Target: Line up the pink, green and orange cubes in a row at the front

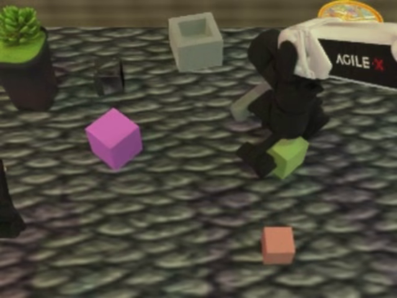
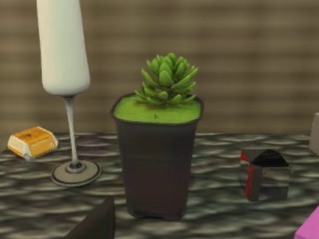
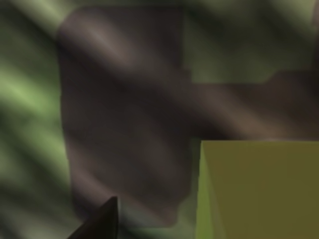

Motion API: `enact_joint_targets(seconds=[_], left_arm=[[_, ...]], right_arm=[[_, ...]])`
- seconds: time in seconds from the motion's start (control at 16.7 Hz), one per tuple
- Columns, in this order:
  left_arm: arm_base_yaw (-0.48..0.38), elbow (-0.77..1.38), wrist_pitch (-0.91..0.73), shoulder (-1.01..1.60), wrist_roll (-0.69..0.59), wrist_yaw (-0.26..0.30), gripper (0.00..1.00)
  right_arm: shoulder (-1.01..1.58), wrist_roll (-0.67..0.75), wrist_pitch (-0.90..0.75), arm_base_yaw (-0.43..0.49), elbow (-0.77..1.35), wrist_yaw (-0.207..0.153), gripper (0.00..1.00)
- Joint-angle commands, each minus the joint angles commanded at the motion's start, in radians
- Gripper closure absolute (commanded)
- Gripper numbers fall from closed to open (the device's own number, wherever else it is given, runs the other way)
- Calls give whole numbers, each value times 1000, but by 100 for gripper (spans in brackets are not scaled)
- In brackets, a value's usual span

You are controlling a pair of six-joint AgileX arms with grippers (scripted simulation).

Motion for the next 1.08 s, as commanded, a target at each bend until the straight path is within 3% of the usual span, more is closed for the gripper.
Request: enact_joint_targets(seconds=[0.6, 1.08], left_arm=[[0, 0, 0, 0, 0, 0, 0], [0, 0, 0, 0, 0, 0, 0]], right_arm=[[0, 0, 0, 0, 0, 0, 98], [0, 0, 0, 0, 0, 0, 100]])
